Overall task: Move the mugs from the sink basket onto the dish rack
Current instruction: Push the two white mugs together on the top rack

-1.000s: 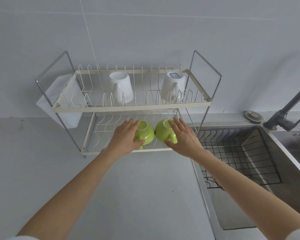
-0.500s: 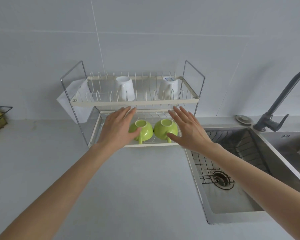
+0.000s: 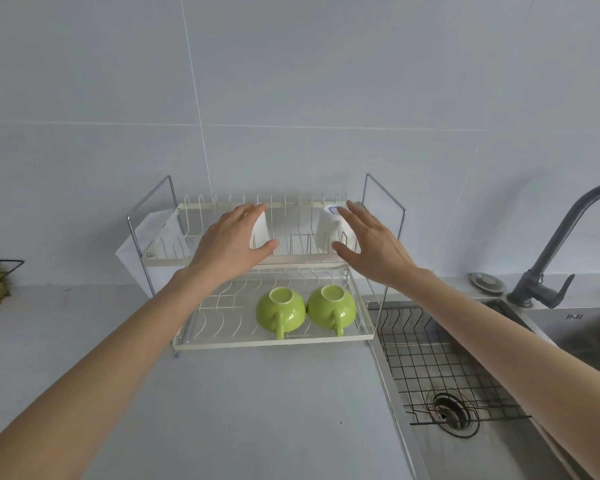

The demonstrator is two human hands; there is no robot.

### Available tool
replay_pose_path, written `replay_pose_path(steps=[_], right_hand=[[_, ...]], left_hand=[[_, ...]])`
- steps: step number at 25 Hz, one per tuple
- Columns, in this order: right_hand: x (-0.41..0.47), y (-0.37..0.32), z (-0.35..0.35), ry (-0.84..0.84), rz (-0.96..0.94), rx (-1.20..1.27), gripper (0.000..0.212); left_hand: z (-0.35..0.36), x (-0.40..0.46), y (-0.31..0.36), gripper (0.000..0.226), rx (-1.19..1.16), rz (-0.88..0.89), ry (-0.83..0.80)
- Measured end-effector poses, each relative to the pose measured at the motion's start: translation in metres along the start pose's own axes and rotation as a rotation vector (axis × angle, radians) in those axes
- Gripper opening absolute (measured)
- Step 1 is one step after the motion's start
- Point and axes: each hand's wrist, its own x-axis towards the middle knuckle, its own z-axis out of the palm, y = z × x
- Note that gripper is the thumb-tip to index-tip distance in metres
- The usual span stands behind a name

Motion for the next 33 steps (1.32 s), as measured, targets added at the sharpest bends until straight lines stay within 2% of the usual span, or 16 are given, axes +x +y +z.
replay_pose_path(steps=[10,16,23,33], right_hand=[[0.072,0.023,0.002,-0.219,0.189,0.06,0.066],[0.085,0.025,0.01,-0.254,0.216,0.093,0.06],[0.09,0.03,0.01,-0.248,0.24,0.091,0.042],[0.093,0.039,0.01,-0.248,0.208,0.119,0.061]], left_hand=[[0.016,0.071,-0.038,0.066,-0.023,-0.163,-0.237],[0.027,0.078,-0.04,0.05,-0.058,-0.126,-0.199],[0.034,0.094,-0.02,0.05,-0.074,-0.116,-0.246],[0.055,0.108,0.015,0.051,-0.1,-0.047,-0.26]])
